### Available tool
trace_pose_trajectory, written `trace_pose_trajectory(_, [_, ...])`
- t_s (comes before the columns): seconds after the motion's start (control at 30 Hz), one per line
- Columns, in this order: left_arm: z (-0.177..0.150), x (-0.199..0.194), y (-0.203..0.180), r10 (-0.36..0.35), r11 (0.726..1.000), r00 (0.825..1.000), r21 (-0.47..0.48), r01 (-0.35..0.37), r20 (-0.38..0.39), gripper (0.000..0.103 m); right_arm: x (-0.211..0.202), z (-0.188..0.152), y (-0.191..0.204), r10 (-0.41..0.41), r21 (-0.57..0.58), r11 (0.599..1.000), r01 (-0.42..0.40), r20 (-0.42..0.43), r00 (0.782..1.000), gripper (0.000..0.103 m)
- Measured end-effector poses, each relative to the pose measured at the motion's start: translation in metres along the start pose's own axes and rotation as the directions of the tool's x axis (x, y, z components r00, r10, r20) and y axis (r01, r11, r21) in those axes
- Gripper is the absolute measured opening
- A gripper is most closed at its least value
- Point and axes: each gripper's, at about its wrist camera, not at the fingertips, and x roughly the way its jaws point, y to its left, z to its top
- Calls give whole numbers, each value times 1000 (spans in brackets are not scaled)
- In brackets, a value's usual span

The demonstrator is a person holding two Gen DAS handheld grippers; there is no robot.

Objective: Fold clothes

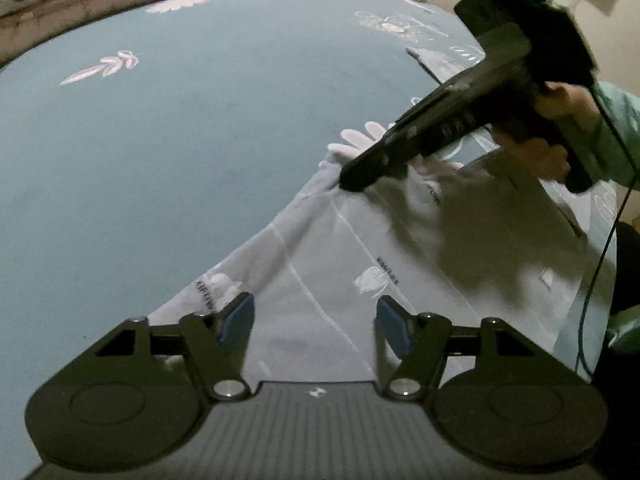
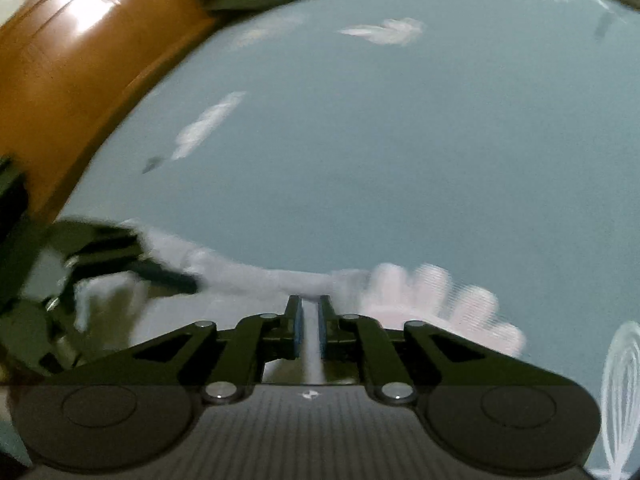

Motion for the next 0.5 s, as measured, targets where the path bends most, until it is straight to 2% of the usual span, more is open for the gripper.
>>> trace_pose_trajectory(0.03, [-1,-1,0,7,1000,1000,6,-7,-2,68,-4,0,-6,-26,22,999,26,13,1000,0])
trace_pose_trajectory(0.1, [-2,-4,-2,22,1000,1000,7,-22,-6,67,-14,2,-12,-122,33,992,121,26,992,7])
trace_pose_trajectory(0.13, [-1,-7,-4,25,1000,1000,6,-25,-3,66,-19,4,-12,-145,40,989,144,31,989,12])
trace_pose_trajectory(0.17, [1,-9,-6,26,1000,1000,6,-26,3,66,-25,5,-10,-147,44,988,145,39,988,18])
trace_pose_trajectory(0.3, [4,-18,-13,-4,1000,1000,8,3,31,66,-39,7,21,-127,-12,992,128,75,989,21])
trace_pose_trajectory(0.33, [4,-19,-15,-16,1000,999,8,15,37,66,-36,5,29,-118,-24,992,120,71,990,25])
trace_pose_trajectory(0.37, [3,-17,-17,-20,1000,999,13,19,33,66,-32,2,36,-113,-36,993,115,56,992,30])
trace_pose_trajectory(0.5, [-7,-3,-21,36,999,999,22,-36,-18,66,-5,-8,49,-164,-59,985,163,-20,986,31])
